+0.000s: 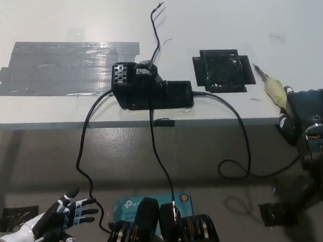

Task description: The robot uses its right hand to grab and lift the soldering gun kept on the middle of the table and puts it in its base

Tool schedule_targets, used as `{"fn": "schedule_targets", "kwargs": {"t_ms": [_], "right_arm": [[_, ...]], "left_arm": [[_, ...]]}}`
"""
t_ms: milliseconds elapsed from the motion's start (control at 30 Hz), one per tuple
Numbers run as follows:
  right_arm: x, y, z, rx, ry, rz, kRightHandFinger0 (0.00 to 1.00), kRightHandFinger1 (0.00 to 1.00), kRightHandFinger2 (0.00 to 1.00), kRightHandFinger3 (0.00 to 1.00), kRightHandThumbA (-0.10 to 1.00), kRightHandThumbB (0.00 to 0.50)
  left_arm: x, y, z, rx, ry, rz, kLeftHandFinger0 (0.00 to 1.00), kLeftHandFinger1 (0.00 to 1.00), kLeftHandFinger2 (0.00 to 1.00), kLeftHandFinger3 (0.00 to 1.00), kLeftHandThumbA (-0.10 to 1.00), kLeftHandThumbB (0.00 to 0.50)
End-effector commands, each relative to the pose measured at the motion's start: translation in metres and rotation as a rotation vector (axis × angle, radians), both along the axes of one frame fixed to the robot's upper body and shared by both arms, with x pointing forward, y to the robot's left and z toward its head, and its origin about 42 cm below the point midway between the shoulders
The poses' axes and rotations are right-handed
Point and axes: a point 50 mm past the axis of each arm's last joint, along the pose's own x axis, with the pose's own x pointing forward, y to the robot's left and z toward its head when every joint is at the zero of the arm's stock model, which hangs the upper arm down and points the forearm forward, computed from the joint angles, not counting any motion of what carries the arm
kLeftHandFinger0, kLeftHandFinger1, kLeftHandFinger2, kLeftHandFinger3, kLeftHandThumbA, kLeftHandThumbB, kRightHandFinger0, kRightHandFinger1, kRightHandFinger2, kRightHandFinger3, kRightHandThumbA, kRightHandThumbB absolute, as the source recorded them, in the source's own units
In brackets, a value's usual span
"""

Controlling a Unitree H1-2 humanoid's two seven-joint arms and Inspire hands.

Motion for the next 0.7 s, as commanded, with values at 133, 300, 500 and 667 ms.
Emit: {"fn": "schedule_targets", "kwargs": {"t_ms": [133,300,500,667], "right_arm": [[-0.002,0.002,0.041,0.121,-0.310,0.295,0.00,0.09,0.43,0.25,-0.10,0.078],[0.001,-0.001,0.065,0.094,-0.416,0.485,0.00,0.08,0.32,0.17,-0.10,0.061],[0.000,-0.009,0.087,0.063,-0.553,0.627,0.00,0.00,0.42,0.35,-0.10,0.216],[0.002,-0.008,0.108,0.081,-0.582,0.675,0.00,0.00,0.25,0.26,-0.10,0.234]], "left_arm": [[-0.006,0.009,0.003,0.017,-0.014,-0.020,1.00,1.00,1.00,1.00,1.00,0.379],[-0.005,0.011,0.001,0.025,-0.007,-0.008,1.00,1.00,1.00,1.00,1.00,0.378],[-0.006,0.013,-0.001,0.015,0.000,0.001,1.00,1.00,1.00,1.00,1.00,0.388],[-0.006,0.012,-0.002,0.018,0.004,0.013,1.00,1.00,1.00,1.00,1.00,0.395]]}}
